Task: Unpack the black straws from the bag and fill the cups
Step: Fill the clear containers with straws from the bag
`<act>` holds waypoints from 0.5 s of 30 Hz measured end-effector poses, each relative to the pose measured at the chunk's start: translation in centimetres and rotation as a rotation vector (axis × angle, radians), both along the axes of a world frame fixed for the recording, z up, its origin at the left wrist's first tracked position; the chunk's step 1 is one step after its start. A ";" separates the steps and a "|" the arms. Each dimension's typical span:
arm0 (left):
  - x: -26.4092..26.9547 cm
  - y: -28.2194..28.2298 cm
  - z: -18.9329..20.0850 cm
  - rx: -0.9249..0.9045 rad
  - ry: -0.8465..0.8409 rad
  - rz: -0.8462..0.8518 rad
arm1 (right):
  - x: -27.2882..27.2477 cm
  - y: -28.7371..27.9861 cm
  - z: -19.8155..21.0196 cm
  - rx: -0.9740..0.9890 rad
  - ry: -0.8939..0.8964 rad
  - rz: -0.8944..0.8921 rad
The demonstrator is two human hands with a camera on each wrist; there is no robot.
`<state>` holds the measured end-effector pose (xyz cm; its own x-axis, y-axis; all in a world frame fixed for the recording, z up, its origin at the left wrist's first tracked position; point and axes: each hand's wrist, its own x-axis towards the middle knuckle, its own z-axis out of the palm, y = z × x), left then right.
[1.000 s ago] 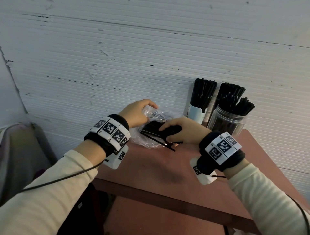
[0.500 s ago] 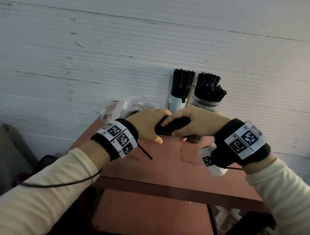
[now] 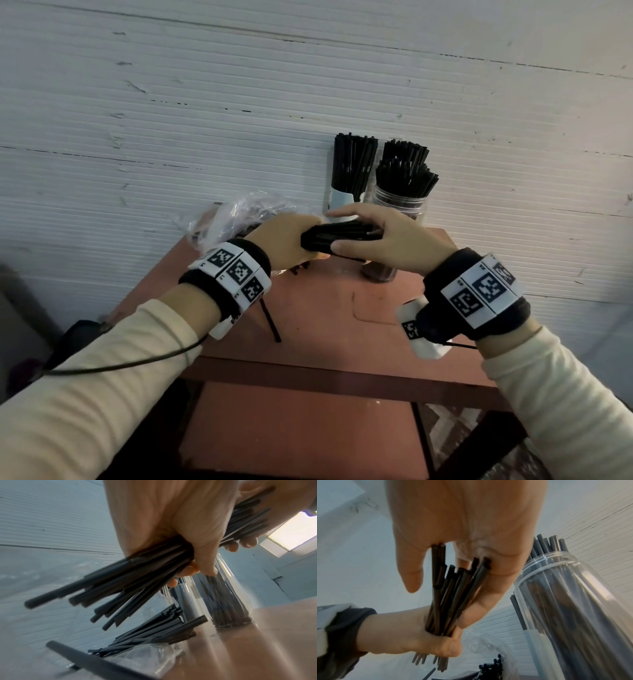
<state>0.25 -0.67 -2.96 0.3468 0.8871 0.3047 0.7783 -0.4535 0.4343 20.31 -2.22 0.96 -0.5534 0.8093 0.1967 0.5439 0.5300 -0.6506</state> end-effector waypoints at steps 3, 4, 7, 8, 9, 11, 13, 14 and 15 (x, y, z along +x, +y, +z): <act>-1.0 0.4 -0.1 -0.016 -0.073 0.076 | 0.4 0.4 -0.2 -0.042 0.106 -0.066; -1.3 0.6 -0.1 -0.020 -0.097 0.088 | 0.5 0.6 -0.3 -0.055 0.127 -0.080; -2.1 0.7 0.0 -0.011 -0.174 0.116 | 0.7 1.2 -0.8 -0.107 0.151 -0.134; -2.2 0.7 0.1 -0.005 -0.207 0.118 | 0.6 1.3 -1.0 -0.132 0.149 -0.159; -2.3 0.6 0.1 -0.003 -0.254 0.120 | 0.4 1.4 -1.3 -0.146 0.130 -0.175; -2.4 0.5 0.1 -0.013 -0.351 0.132 | -0.3 1.4 -1.6 -0.128 0.031 -0.169; -2.5 0.5 0.0 -0.026 -0.414 0.142 | -1.6 1.1 -1.7 -0.093 -0.103 -0.088; -2.5 0.5 0.1 -0.024 -0.435 0.147 | -2.4 1.0 -1.7 -0.081 -0.168 -0.019; -2.6 0.5 0.1 -0.019 -0.454 0.155 | -3.4 0.9 -1.8 -0.083 -0.230 0.054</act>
<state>-2.31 -0.19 -2.84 0.0462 0.9247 0.3779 0.5660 -0.3359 0.7528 16.89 -1.31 -0.88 -0.6186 0.7857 -0.0059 0.6554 0.5118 -0.5555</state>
